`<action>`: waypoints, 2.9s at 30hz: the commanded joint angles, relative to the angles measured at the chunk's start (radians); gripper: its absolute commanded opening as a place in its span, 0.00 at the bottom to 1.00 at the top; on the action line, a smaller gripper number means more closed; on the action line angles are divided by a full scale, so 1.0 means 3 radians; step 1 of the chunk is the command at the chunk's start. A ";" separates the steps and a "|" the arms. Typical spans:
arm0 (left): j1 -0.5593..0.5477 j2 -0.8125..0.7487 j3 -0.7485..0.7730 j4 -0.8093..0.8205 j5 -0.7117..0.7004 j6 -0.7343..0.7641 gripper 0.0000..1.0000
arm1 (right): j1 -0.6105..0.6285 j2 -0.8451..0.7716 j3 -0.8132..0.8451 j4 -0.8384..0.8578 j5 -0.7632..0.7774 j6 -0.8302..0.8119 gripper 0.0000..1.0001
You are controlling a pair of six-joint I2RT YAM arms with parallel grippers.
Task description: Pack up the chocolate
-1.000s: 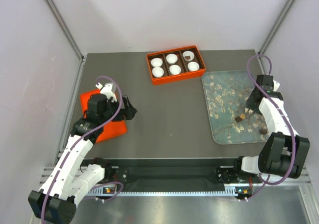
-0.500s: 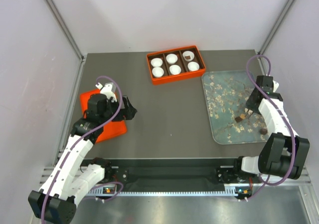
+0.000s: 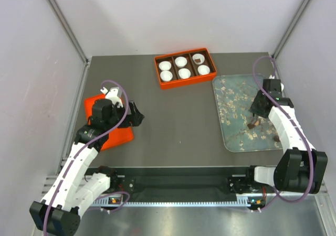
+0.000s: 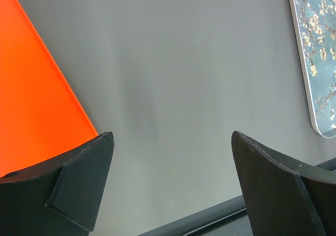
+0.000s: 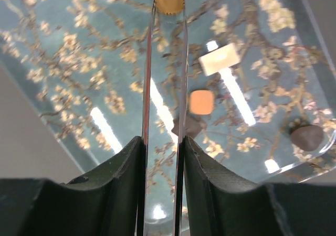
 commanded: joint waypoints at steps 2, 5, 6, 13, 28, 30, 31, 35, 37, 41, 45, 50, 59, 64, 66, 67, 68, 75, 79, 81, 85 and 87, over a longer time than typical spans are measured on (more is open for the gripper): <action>-0.0014 -0.0036 0.0004 0.0083 -0.0031 0.0038 0.98 | 0.0371 -0.0066 0.0302 -0.0069 0.0071 0.0139 0.34; -0.0014 -0.0026 0.0004 0.0083 -0.0041 0.0038 0.98 | 0.0790 0.0108 0.0542 -0.0034 0.0132 0.0231 0.34; -0.0014 -0.0021 0.0004 0.0078 -0.0041 0.0044 0.98 | 0.0968 0.0159 0.0700 -0.0024 0.0183 0.0236 0.34; -0.0009 0.0010 -0.0001 0.0073 -0.0072 0.0033 0.98 | 0.1445 0.0880 0.1605 0.0109 0.0219 0.0144 0.34; -0.0009 0.0071 -0.0006 0.0073 -0.0087 0.0028 0.98 | 0.1665 0.2138 0.2721 0.0559 0.0240 -0.0285 0.34; -0.0009 0.0076 -0.0006 0.0073 -0.0067 0.0028 0.98 | 0.1665 0.2194 0.2767 0.0580 0.0260 -0.0311 0.33; -0.0009 0.0081 -0.0006 0.0073 -0.0077 0.0028 0.98 | 0.1665 0.2245 0.2782 0.0585 0.0265 -0.0321 0.34; -0.0009 0.0076 -0.0001 0.0068 -0.0097 0.0028 0.98 | 0.1671 0.2338 0.2808 0.0595 0.0352 -0.0342 0.34; -0.0009 0.0076 -0.0001 0.0068 -0.0092 0.0028 0.98 | 0.1666 0.2384 0.2808 0.0610 0.0383 -0.0362 0.34; -0.0009 0.0086 -0.0001 0.0068 -0.0092 0.0028 0.98 | 0.1671 0.2455 0.2818 0.0616 0.0398 -0.0398 0.34; -0.0009 0.0097 -0.0001 0.0068 -0.0092 0.0028 0.98 | 0.1671 0.2501 0.2813 0.0621 0.0408 -0.0398 0.34; -0.0009 0.0102 -0.0001 0.0068 -0.0092 0.0028 0.98 | 0.1671 0.2552 0.2828 0.0646 0.0403 -0.0388 0.37; -0.0009 0.0097 -0.0001 0.0063 -0.0098 0.0028 0.98 | 0.1671 0.2599 0.2875 0.0646 0.0419 -0.0393 0.40; -0.0009 0.0092 -0.0001 0.0063 -0.0103 0.0028 0.98 | 0.1671 0.2599 0.2880 0.0641 0.0424 -0.0398 0.41; -0.0009 0.0097 -0.0001 0.0063 -0.0108 0.0028 0.98 | 0.1671 0.2599 0.2880 0.0636 0.0424 -0.0393 0.41; -0.0009 0.0097 -0.0001 0.0063 -0.0103 0.0028 0.98 | 0.1671 0.2588 0.2880 0.0636 0.0424 -0.0398 0.41; -0.0009 0.0097 -0.0001 0.0063 -0.0108 0.0028 0.98 | 0.1671 0.2588 0.2885 0.0641 0.0424 -0.0393 0.41; -0.0009 0.0092 -0.0001 0.0063 -0.0118 0.0028 0.98 | 0.1676 0.2385 0.2921 0.0595 0.0408 -0.0434 0.41; -0.0009 0.0081 -0.0001 0.0063 -0.0118 0.0028 0.98 | 0.1686 0.2073 0.2860 0.0509 0.0429 -0.0444 0.40; -0.0009 0.0071 -0.0001 0.0063 -0.0103 0.0028 0.98 | 0.1686 0.1818 0.2773 0.0396 0.0510 -0.0398 0.40; -0.0009 0.0046 -0.0006 0.0073 -0.0087 0.0028 0.98 | 0.1681 0.1316 0.2263 0.0238 0.0623 -0.0342 0.40; -0.0009 0.0035 -0.0006 0.0083 -0.0057 0.0028 0.98 | 0.1676 0.1112 0.2073 0.0095 0.0654 -0.0311 0.40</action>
